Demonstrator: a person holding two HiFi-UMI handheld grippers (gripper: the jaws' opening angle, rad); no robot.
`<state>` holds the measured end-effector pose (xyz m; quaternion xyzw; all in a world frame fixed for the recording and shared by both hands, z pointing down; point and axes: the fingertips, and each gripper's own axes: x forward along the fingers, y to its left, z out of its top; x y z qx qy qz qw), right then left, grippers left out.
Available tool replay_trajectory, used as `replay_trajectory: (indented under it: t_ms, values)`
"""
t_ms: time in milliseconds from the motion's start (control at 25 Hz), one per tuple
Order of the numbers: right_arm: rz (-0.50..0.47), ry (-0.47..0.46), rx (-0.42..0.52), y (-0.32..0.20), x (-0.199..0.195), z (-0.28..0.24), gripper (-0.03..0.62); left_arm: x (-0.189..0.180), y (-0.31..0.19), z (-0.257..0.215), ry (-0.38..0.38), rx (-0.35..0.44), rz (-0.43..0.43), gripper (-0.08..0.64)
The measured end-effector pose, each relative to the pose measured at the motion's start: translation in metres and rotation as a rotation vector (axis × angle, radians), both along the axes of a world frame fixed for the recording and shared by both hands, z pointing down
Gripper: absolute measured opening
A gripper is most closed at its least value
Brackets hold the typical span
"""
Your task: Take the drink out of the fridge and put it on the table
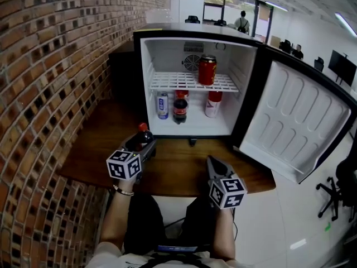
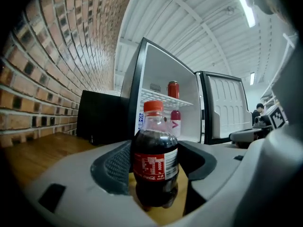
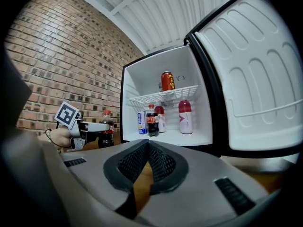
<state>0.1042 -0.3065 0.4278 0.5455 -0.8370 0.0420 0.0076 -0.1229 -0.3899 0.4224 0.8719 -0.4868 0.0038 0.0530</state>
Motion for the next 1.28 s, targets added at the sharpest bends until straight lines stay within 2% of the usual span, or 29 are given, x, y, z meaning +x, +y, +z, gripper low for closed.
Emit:
replay_trajectory:
  t_ms: [120, 400, 800, 1120, 1280]
  values:
    - [-0.004, 0.002, -0.004, 0.000, -0.003, 0.002, 0.020, -0.011, 0.000, 0.010, -0.023, 0.006, -0.032, 0.299]
    - [0.002, 0.003, 0.002, 0.002, -0.002, 0.000, 0.020, -0.025, 0.000, 0.029, -0.016, -0.007, -0.071, 0.299]
    - [0.006, -0.003, 0.007, 0.001, 0.002, -0.003, 0.020, -0.021, 0.007, 0.031, -0.075, 0.052, -0.074, 0.299]
    - [0.005, -0.005, 0.007, 0.002, 0.001, -0.003, 0.020, -0.021, 0.009, 0.031, -0.078, 0.057, -0.077, 0.302]
    - [0.005, -0.011, 0.001, 0.002, 0.002, 0.000, 0.020, -0.024, 0.022, 0.021, -0.052, 0.078, -0.082, 0.311]
